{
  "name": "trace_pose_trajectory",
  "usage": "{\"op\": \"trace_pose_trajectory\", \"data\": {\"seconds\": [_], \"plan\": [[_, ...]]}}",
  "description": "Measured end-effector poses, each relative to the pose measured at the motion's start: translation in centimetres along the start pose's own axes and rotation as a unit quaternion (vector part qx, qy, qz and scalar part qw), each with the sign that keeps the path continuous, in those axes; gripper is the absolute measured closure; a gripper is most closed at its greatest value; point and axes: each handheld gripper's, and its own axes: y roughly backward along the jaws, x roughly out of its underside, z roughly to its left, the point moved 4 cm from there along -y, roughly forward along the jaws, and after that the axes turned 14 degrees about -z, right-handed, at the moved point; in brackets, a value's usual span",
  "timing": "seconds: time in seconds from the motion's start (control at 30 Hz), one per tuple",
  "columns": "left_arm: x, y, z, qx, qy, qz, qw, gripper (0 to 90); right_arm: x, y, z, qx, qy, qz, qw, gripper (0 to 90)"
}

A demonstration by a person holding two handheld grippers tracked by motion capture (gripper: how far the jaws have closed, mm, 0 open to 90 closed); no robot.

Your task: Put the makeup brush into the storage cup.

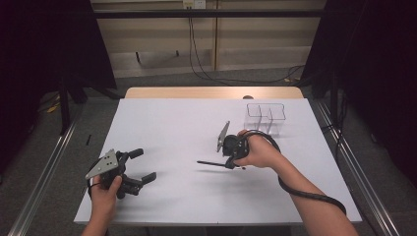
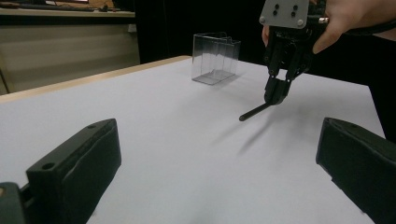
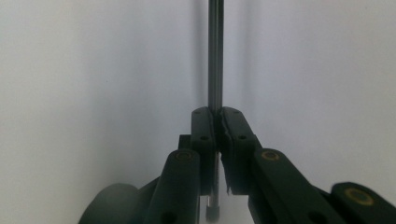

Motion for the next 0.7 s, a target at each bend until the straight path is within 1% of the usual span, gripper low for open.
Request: {"op": "trace_pose_trajectory", "data": {"seconds": [0.03, 0.1, 0.13, 0.17, 0.2, 0.27, 0.33, 0.37, 0.5, 0.6, 0.63, 0.7], "plan": [[0.0, 0.0, 0.0, 0.001, -0.003, 0.001, 1.0000, 0.0, -0.1, 0.0, 0.0, -0.001, 0.003, -0.001, 1.0000, 85.1], [-0.1, 0.0, 0.0, 0.000, -0.001, -0.001, 1.0000, 0.0, -0.2, 0.0, 0.2, -0.002, 0.003, -0.003, 1.0000, 85.2], [-0.1, 0.0, 0.0, -0.001, -0.001, 0.000, 1.0000, 0.0, -0.3, 0.0, 0.2, -0.004, 0.009, -0.004, 0.9999, 85.1], [0.0, 0.0, 0.0, -0.001, 0.000, 0.000, 1.0000, 0.0, -0.4, 0.0, 0.3, -0.004, 0.008, -0.003, 1.0000, 85.1], [0.0, 0.0, 0.0, 0.000, 0.000, 0.001, 1.0000, 0.0, -0.5, -0.1, 0.3, -0.007, 0.014, -0.004, 0.9999, 85.1], [0.0, -0.1, 0.0, 0.001, 0.001, 0.002, 1.0000, 0.0, -0.6, -0.1, 0.6, -0.009, 0.015, -0.008, 0.9998, 85.1], [0.0, -0.3, 0.0, 0.001, 0.003, 0.004, 1.0000, 0.0, -0.8, -0.2, 0.7, -0.010, 0.020, -0.008, 0.9997, 85.2], [0.0, -0.4, 0.0, 0.001, 0.004, 0.005, 1.0000, 0.0, -0.8, -0.2, 0.8, -0.011, 0.017, -0.006, 0.9998, 85.1], [-0.2, -0.9, -0.2, 0.007, 0.002, 0.011, 0.9999, 0.0, -1.0, -0.4, 0.9, -0.016, 0.026, -0.012, 0.9995, 85.1], [-0.2, -1.2, -0.4, 0.008, 0.000, 0.014, 0.9999, 0.0, -1.1, -0.5, 1.2, -0.022, 0.024, -0.010, 0.9994, 85.1], [-0.2, -1.3, -0.4, 0.011, -0.002, 0.015, 0.9998, 0.0, -1.2, -0.6, 1.2, -0.024, 0.028, -0.012, 0.9993, 85.1], [-0.4, -1.6, -0.5, 0.013, 0.000, 0.015, 0.9998, 0.0, -1.2, -0.7, 1.3, -0.021, 0.025, -0.009, 0.9994, 85.1]]}}
